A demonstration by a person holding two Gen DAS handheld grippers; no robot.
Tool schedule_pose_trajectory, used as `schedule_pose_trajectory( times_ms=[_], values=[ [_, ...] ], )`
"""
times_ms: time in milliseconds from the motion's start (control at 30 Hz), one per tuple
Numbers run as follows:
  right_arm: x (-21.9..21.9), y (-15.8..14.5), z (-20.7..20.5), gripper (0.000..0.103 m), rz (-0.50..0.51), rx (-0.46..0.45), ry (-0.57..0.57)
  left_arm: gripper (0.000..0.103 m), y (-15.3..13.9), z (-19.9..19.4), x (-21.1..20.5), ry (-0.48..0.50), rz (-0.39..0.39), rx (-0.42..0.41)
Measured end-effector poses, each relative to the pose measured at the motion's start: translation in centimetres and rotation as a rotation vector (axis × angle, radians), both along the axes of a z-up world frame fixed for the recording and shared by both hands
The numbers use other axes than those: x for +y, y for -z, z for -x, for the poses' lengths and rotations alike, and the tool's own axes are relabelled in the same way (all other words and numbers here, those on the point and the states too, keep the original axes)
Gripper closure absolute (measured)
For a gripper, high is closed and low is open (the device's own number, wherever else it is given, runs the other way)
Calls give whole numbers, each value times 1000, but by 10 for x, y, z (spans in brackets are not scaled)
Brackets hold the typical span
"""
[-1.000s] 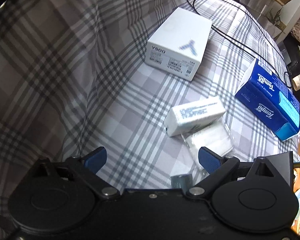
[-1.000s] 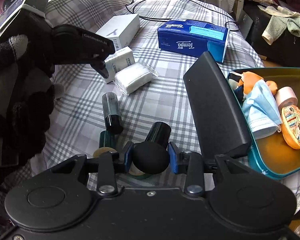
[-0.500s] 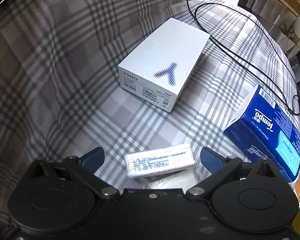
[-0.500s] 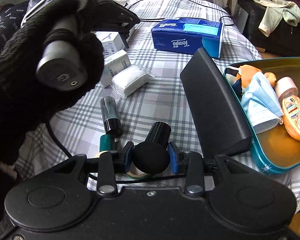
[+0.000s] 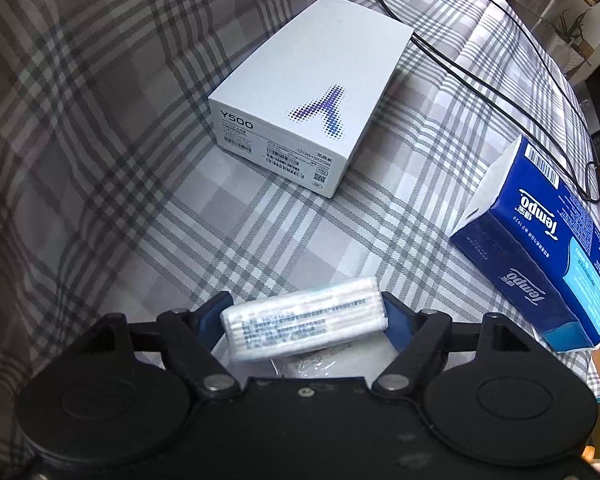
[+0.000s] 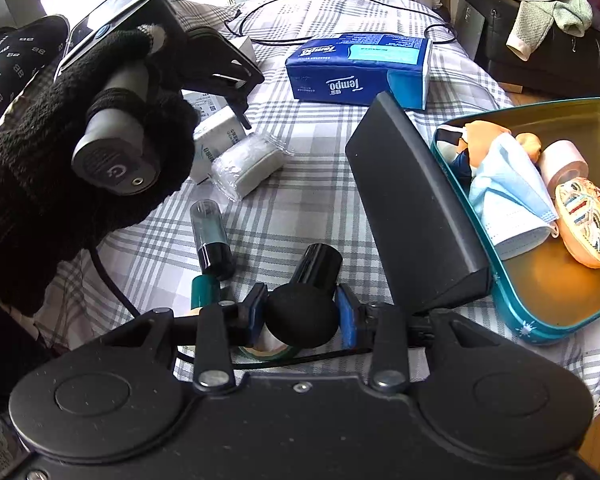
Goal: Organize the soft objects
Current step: 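Carry the wet-wipe pack into the tin with the left tool and release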
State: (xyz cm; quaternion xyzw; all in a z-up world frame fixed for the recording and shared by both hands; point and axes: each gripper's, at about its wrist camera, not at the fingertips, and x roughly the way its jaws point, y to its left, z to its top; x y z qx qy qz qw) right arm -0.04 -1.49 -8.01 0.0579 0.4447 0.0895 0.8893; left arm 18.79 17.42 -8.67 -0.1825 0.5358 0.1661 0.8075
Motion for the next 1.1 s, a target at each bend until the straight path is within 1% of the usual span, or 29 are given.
schedule_pose_trajectory(
  times_ms=[200, 367, 467, 633, 767, 800, 933, 1100],
  values=[
    [-5, -7, 0, 65, -6, -20, 11, 28, -13, 22, 7, -6, 1, -17],
    [-13, -19, 2, 65, -4, -40, 33, 28, -32, 41, 4, 1, -19, -36],
    [-24, -30, 1, 65, -6, -47, 68, 28, -47, 53, -4, 27, -28, -63],
    [-58, -55, -1, 65, -57, -39, 172, 28, -69, 68, -31, 102, -28, -99],
    [-87, -75, 2, 65, -104, -68, 250, 28, -84, 78, -59, 179, -5, -125],
    [-93, -80, 3, 65, -104, -79, 264, 28, -87, 80, -65, 196, 0, -130],
    [-111, -100, 7, 65, -54, -124, 300, 28, -98, 90, -95, 271, 2, -149],
    [-133, -121, 7, 65, -44, -152, 298, 28, -108, 101, -131, 359, 8, -166]
  ],
)
